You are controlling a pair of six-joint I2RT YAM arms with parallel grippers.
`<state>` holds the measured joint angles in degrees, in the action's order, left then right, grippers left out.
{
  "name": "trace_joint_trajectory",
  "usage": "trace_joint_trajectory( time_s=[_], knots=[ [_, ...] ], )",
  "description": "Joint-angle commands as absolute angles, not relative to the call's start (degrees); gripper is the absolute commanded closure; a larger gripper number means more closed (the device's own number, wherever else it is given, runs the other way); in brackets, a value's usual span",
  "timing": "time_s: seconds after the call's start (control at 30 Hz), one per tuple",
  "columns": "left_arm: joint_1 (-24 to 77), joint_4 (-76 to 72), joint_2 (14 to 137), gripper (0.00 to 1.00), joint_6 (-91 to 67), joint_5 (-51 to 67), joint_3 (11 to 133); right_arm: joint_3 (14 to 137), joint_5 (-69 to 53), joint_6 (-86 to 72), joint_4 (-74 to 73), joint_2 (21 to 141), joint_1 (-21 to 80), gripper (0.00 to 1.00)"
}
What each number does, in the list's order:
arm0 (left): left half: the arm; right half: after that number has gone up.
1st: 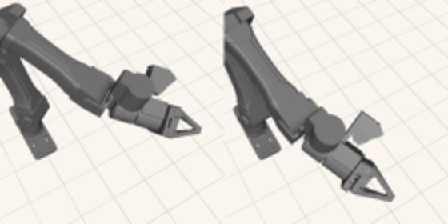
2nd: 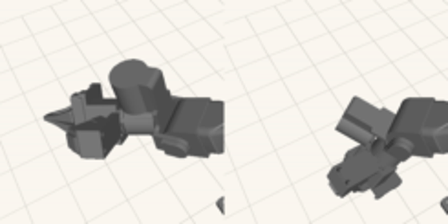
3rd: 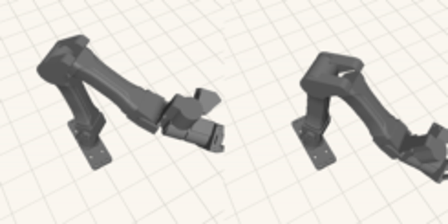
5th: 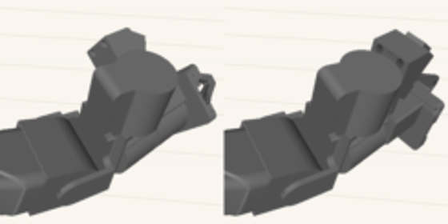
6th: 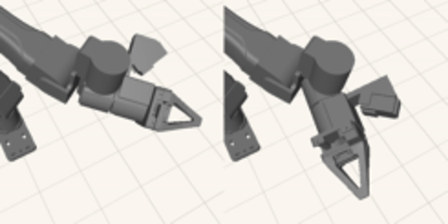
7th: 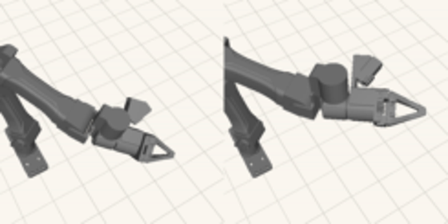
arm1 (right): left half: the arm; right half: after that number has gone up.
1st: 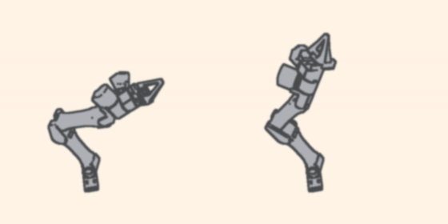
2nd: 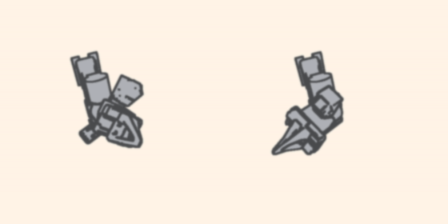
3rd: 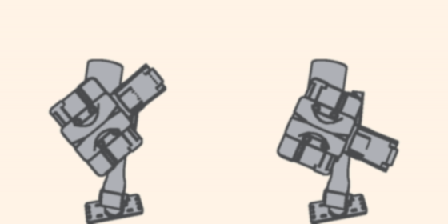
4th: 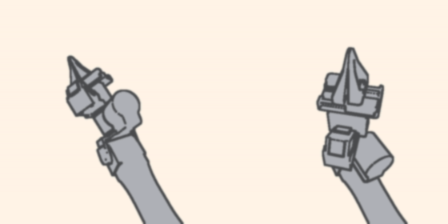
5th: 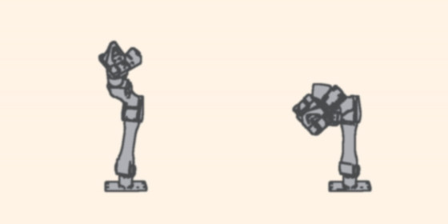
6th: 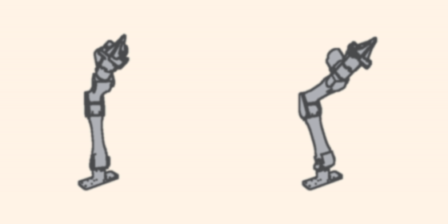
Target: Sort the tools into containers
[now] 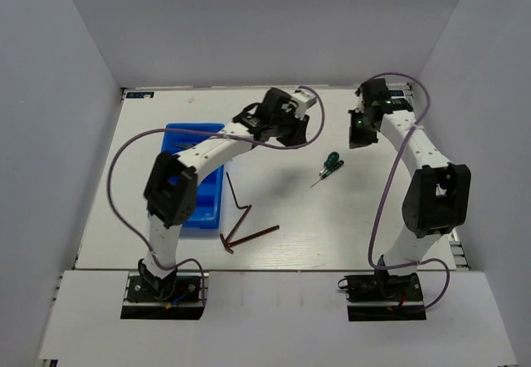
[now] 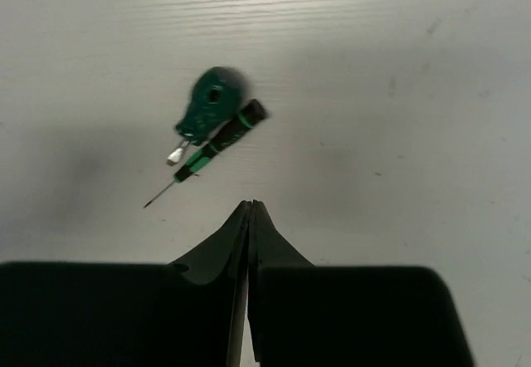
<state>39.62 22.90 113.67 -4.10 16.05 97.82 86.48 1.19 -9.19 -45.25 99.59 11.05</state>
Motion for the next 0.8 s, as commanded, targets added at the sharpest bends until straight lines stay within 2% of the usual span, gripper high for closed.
trace_joint_trajectory(
  time_s=[0.0,0.03,0.07,0.1,0.17,0.2,0.27,0.37,0.77],
  knots=[
    [43.1,28.5,120.2,0.68,-6.1,11.6,106.9,83.8,2.6,-13.4,-43.9,97.8,4.9,0.95],
    [43.7,28.5,122.1,0.71,-6.6,9.9,108.5,82.3,1.9,-14.3,-44.0,97.8,4.0,0.94],
    [44.3,28.5,125.5,0.7,-6.6,9.9,111.5,81.5,1.3,-14.5,-43.9,97.6,3.1,0.91],
    [45.4,29.0,126.9,0.68,-7.2,9.4,112.8,80.8,-2.0,-14.8,-43.3,97.3,0.8,0.78],
    [46.6,28.4,129.2,0.56,-7.2,7.5,115.2,76.8,-4.4,-14.6,-41.2,95.3,-1.1,0.63],
    [47.1,28.4,130.7,0.54,-7.2,6.7,115.2,75.4,-6.2,-14.3,-40.4,94.8,-2.2,0.59],
    [48.2,26.7,131.9,0.46,-7.8,3.8,116.9,74.7,-8.0,-14.2,-39.8,93.6,-3.5,0.58],
    [49.7,25.7,134.3,0.43,-8.3,1.5,119.0,74.0,-11.2,-13.6,-39.2,92.5,-4.9,0.58],
    [50.7,22.8,139.3,0.4,-10.1,-2.3,124.3,71.1,-18.5,-14.2,-37.7,90.4,-7.3,0.56]
  ],
)
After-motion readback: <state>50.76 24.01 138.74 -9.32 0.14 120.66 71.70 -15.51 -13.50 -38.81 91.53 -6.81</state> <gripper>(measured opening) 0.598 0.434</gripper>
